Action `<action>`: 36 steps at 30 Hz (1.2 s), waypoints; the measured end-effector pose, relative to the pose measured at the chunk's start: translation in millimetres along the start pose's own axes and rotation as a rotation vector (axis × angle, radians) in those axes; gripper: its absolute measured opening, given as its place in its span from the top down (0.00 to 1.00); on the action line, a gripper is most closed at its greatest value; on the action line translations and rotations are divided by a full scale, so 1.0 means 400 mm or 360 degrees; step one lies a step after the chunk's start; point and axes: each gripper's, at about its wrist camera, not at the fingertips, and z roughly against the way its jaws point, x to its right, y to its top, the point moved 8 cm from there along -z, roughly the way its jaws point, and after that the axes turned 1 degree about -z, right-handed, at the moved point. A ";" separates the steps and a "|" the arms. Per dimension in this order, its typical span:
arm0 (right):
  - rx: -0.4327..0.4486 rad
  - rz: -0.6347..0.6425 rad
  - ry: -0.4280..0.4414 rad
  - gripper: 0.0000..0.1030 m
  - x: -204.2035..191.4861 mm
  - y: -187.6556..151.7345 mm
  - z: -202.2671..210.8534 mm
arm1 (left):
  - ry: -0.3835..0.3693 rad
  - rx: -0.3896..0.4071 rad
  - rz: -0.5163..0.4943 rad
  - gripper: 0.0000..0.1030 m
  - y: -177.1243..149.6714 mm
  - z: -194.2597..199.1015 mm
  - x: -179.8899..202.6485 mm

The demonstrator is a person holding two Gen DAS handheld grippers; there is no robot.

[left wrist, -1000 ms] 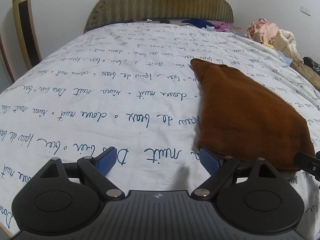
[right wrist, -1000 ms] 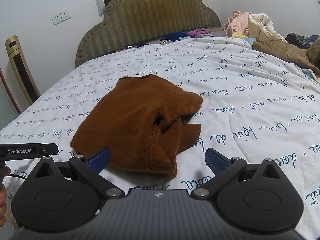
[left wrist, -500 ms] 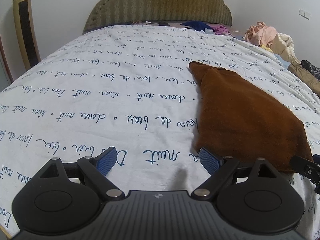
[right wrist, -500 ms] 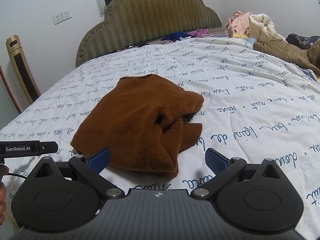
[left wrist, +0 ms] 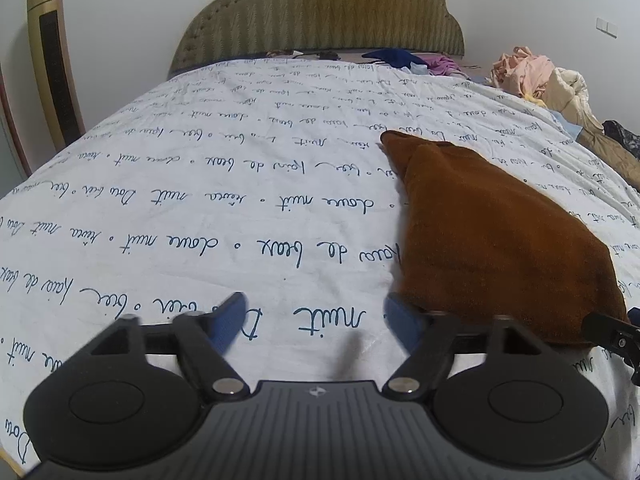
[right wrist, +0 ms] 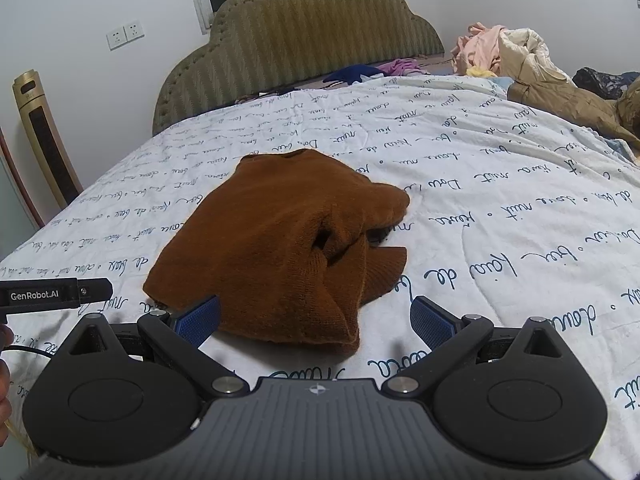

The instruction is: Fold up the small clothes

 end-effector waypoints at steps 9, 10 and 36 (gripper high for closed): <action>0.0001 -0.0001 0.0000 0.03 0.001 0.003 0.001 | -0.0006 0.0018 -0.0002 0.37 0.007 0.006 -0.001; 0.0002 0.0001 0.0002 0.03 0.001 0.003 0.001 | 0.0003 0.0025 -0.0004 0.36 0.009 0.007 -0.002; -0.0016 0.0009 -0.0007 0.03 0.007 -0.002 -0.003 | 0.0003 0.0016 0.0000 0.24 0.011 0.005 -0.007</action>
